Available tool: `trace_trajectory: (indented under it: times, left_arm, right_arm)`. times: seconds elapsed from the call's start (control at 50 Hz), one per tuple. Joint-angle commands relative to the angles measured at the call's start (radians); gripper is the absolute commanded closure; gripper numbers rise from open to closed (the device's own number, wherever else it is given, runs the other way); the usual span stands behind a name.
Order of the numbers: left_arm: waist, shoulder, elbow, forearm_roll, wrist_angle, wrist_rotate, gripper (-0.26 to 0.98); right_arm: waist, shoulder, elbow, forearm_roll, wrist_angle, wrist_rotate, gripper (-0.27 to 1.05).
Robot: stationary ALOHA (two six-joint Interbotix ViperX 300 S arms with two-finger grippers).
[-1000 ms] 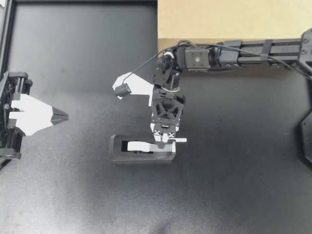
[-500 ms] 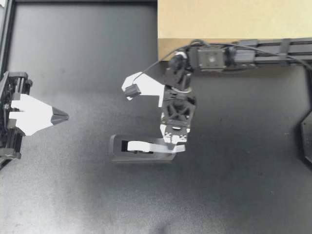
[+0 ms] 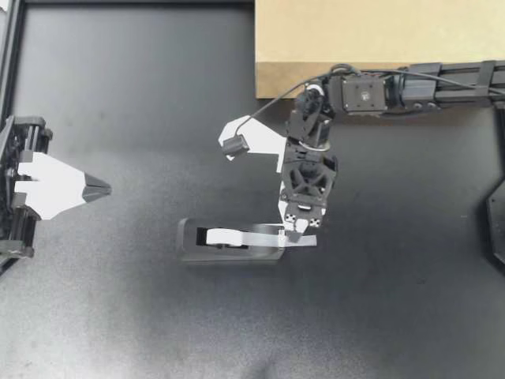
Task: Cut a small piece of tape from the tape dispenser then place it on the cardboard box's edge.
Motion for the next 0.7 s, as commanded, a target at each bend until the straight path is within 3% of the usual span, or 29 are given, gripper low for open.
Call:
trace_trajectory:
  times: [0.0,0.68]
  left_arm:
    - [-0.002,0.005,-0.014,0.0,-0.008,0.0,0.84]
    - [-0.002,0.02,-0.011,-0.002,-0.011,0.0,0.84]
  right_arm:
    - [-0.011,-0.051,-0.003,0.002,0.0,-0.002,0.87]
    - [-0.011,-0.008,0.097,0.0,-0.172,-0.028,0.87]
